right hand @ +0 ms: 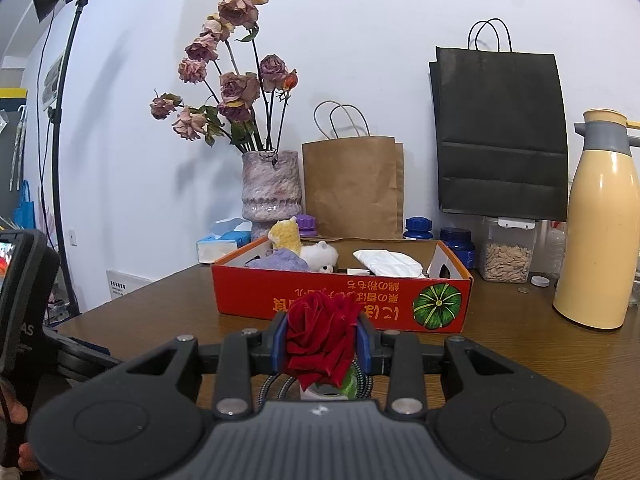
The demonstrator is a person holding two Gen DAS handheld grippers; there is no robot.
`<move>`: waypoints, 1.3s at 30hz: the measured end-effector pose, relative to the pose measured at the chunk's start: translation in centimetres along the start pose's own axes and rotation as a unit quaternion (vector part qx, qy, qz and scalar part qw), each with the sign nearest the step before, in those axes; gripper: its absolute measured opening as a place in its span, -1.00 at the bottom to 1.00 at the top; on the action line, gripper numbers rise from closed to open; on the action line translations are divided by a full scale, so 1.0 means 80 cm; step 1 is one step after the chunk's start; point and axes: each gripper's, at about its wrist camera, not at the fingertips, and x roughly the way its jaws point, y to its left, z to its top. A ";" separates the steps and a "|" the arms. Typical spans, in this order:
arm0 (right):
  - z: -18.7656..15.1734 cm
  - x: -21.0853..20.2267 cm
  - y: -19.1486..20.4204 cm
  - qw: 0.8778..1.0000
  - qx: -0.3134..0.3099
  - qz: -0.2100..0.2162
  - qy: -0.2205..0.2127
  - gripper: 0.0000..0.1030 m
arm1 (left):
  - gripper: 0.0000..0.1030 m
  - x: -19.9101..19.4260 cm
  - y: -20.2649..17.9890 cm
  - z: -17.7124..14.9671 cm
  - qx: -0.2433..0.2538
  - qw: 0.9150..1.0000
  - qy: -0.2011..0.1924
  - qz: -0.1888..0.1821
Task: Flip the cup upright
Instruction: 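Grasp the white bottle cap with the left gripper while the right gripper holds the rose, then carry the cap in the left gripper and rose in the right gripper to the box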
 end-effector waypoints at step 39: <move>0.008 -0.012 -0.002 1.000 0.010 0.017 -0.015 -0.36 | -0.20 -0.093 -0.032 0.009 -0.016 0.989 -0.136 -0.047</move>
